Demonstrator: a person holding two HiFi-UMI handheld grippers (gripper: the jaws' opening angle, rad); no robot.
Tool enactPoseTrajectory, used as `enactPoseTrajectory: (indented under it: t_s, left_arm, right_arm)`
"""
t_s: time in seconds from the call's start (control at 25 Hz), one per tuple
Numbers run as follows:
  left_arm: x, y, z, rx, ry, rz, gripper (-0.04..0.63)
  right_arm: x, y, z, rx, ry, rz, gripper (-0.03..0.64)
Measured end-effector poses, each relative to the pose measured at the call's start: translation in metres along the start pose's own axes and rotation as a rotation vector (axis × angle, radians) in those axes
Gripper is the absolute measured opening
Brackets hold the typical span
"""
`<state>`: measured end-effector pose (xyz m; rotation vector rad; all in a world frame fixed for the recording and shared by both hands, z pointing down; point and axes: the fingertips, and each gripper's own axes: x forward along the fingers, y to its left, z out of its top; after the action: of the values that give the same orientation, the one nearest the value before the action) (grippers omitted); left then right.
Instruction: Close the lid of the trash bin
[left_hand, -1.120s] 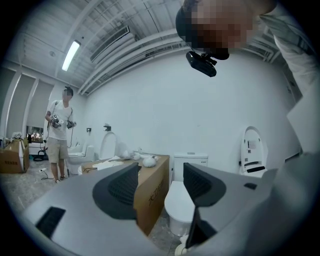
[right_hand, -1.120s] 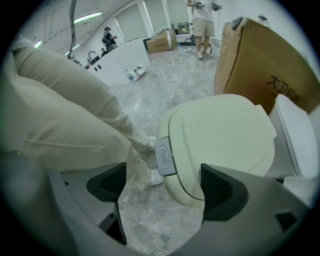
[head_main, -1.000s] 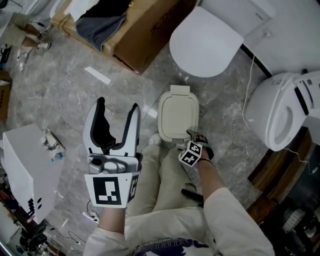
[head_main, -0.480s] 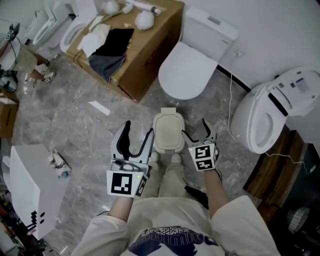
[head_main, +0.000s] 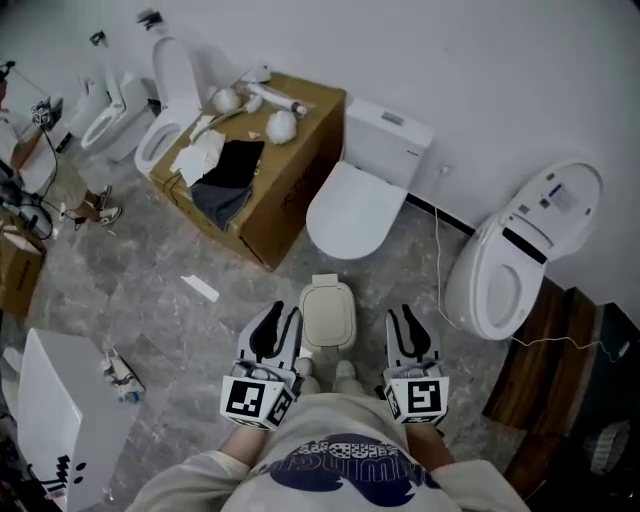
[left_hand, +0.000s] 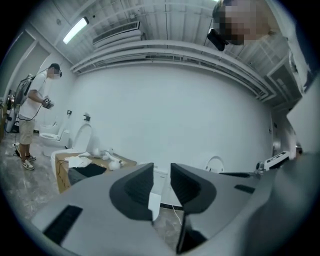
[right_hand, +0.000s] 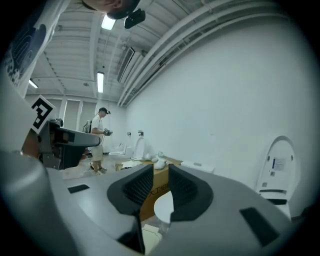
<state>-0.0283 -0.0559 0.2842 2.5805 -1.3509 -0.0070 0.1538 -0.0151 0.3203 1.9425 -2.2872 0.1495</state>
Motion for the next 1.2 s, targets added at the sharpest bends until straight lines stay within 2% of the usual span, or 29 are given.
enactPoseTrajectory:
  t_s: [0.08, 0.12, 0.36, 0.68, 1.2]
  left_arm:
    - [-0.004, -0.005, 0.004, 0.016, -0.005, 0.015, 0.005]
    - [-0.005, -0.007, 0.005, 0.028, -0.008, 0.02, -0.002]
    - [0.003, -0.015, 0.021, 0.116, -0.05, 0.012, -0.002]
    - [0.005, -0.004, 0.026, 0.085, -0.038, 0.038, -0.002]
    - [-0.004, 0.005, 0.018, 0.077, 0.009, 0.062, -0.002]
  right_arm:
    - [-0.011, -0.004, 0.004, -0.01, -0.012, -0.034, 0.037]
    - [-0.013, -0.006, 0.005, -0.015, -0.017, -0.041, 0.012]
    - [-0.011, -0.01, 0.019, -0.028, -0.071, -0.046, 0.009]
    - [-0.007, -0.004, 0.034, -0.05, -0.094, -0.027, 0.009]
    - [-0.011, 0.007, 0.026, -0.044, -0.06, -0.01, 0.008]
